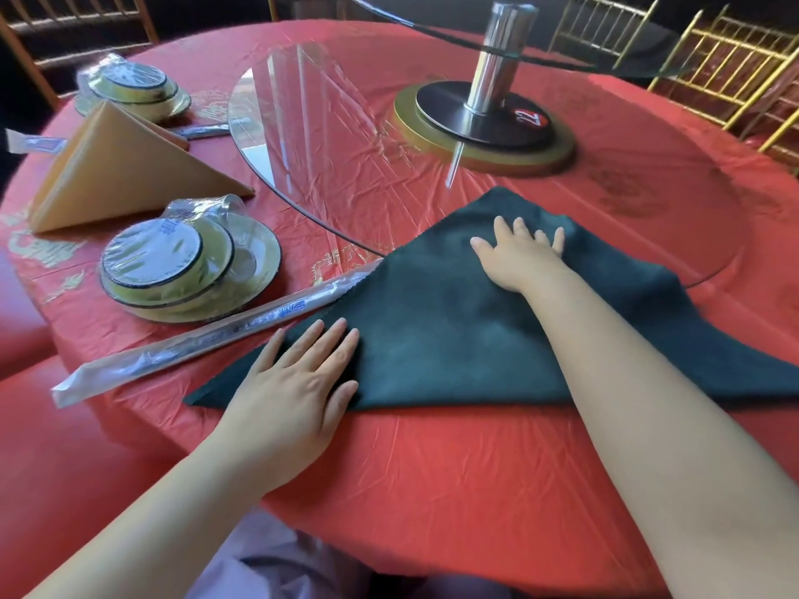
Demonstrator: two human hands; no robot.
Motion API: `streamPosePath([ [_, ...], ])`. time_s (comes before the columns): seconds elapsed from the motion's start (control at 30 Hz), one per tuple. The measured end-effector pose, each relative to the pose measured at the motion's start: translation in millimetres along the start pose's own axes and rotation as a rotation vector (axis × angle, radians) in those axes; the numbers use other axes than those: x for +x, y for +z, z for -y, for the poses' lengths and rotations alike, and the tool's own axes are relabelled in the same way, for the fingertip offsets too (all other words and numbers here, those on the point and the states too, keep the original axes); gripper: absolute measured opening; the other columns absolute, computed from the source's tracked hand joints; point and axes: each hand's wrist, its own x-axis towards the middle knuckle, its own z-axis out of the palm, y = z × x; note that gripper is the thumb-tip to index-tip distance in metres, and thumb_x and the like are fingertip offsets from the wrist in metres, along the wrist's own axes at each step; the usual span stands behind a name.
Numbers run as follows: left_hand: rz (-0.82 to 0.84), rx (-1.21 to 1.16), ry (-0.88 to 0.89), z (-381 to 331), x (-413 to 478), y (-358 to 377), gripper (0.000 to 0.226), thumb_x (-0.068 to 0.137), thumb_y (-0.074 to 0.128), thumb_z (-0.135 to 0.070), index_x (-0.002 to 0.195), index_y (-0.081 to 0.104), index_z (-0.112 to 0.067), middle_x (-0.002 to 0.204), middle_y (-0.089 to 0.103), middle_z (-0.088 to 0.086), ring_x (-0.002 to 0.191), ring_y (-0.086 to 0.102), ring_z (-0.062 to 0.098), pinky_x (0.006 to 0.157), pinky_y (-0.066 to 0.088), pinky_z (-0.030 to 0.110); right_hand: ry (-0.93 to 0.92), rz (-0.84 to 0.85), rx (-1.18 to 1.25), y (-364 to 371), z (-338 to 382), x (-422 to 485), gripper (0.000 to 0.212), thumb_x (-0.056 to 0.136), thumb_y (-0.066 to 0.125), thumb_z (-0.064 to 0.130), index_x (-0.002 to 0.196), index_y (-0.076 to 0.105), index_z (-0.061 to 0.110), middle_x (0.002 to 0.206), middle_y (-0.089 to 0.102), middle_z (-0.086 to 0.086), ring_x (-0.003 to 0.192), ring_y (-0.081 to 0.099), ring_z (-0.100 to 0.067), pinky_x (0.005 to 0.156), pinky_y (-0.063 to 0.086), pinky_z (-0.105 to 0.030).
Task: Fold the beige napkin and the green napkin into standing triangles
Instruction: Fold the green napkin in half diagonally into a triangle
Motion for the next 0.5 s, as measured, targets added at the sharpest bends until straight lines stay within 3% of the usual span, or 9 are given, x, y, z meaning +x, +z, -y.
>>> streamPosePath([
  [0.13, -0.015, -0.011, 0.005, -1.4, -3.9, 0.6, 0.056, 0.093, 0.022, -0.045, 0.138, 0.042, -0.020, 0.141, 0.046, -0.001, 0.130, 0.042, 0.022, 0.106, 0.018, 0.039, -0.002, -0.010, -0.058, 0.0, -3.0, -7.5, 0.065, 0.093, 0.011, 0.060, 0.149, 0.005, 0.027, 0.158, 0.004, -0.009, 0.141, 0.015, -0.039, 0.111, -0.013, -0.053],
  [0.23, -0.027, 0.000, -0.005, -2.8, -5.1, -1.1, 0.054, 0.092, 0.024, -0.041, 0.137, 0.044, -0.021, 0.140, 0.047, -0.001, 0.129, 0.044, 0.022, 0.108, 0.029, 0.044, 0.001, 0.009, -0.002, -0.4, -7.5, -7.5, 0.066, 0.092, 0.011, 0.062, 0.149, 0.004, 0.029, 0.158, 0.001, -0.006, 0.142, 0.008, -0.038, 0.110, -0.014, -0.053],
  [0.37, -0.068, 0.018, -0.026, -6.7, -8.1, -3.3, 0.051, 0.087, 0.029, -0.029, 0.131, 0.052, -0.017, 0.133, 0.055, 0.004, 0.120, 0.053, 0.026, 0.094, 0.041, 0.051, 0.002, 0.017, 0.009, -1.1, -9.2, -5.4, 0.067, 0.092, 0.011, 0.062, 0.149, 0.003, 0.028, 0.158, -0.001, -0.006, 0.143, 0.006, -0.039, 0.110, -0.014, -0.053],
  [0.5, -0.092, 0.001, -0.062, -8.5, -10.3, 0.4, 0.050, 0.087, 0.029, -0.029, 0.129, 0.054, -0.016, 0.132, 0.056, 0.005, 0.120, 0.053, 0.026, 0.098, 0.040, 0.046, -0.063, -0.001, 0.072, 1.2, -10.0, -3.5, 0.066, 0.092, 0.013, 0.063, 0.149, 0.003, 0.030, 0.158, -0.001, -0.001, 0.144, 0.002, -0.032, 0.111, -0.012, -0.053],
])
